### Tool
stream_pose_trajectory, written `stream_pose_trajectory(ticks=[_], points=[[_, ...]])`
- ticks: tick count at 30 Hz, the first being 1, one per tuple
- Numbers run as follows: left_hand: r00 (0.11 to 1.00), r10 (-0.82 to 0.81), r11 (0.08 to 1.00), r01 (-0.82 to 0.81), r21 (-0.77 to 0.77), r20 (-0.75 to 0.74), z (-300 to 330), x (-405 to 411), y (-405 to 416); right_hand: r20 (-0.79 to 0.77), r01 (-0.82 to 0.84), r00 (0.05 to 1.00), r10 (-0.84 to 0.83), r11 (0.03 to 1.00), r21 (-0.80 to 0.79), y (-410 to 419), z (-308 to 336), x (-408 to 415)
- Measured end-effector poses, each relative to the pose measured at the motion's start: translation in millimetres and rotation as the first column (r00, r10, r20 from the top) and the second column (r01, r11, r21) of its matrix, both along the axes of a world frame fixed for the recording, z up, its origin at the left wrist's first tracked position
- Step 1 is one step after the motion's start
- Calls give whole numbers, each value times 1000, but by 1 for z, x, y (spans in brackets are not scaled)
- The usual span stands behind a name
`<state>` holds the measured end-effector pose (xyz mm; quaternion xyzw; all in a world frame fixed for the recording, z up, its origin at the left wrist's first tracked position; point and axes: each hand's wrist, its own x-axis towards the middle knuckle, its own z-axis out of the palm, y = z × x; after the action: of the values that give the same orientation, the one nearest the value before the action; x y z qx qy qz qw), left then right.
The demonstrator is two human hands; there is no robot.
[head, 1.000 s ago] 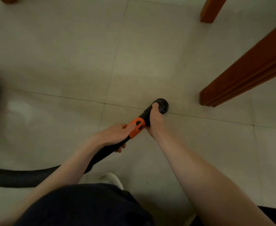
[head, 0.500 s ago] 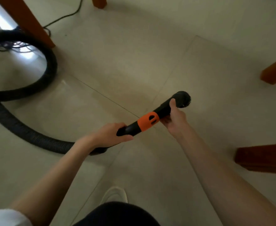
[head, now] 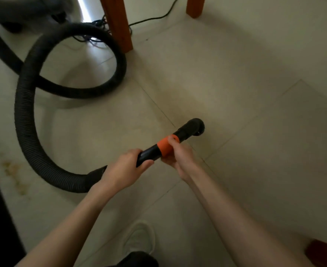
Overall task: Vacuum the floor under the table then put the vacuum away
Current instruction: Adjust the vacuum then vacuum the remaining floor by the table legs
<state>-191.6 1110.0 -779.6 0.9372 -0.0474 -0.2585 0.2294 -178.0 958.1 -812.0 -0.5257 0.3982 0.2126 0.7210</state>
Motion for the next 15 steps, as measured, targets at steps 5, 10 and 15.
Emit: stream_pose_trajectory(ticks=[5,10,15], points=[[991,91,979,-107,172,96,5,1,47,-56,-28,998,37,987,157,63,-13,24],[968,188,948,-223,228,168,2,14,69,-60,-63,995,81,967,247,99,-20,55],[926,273,910,-337,242,262,-2,21,92,-44,-128,988,149,941,314,130,-17,77]])
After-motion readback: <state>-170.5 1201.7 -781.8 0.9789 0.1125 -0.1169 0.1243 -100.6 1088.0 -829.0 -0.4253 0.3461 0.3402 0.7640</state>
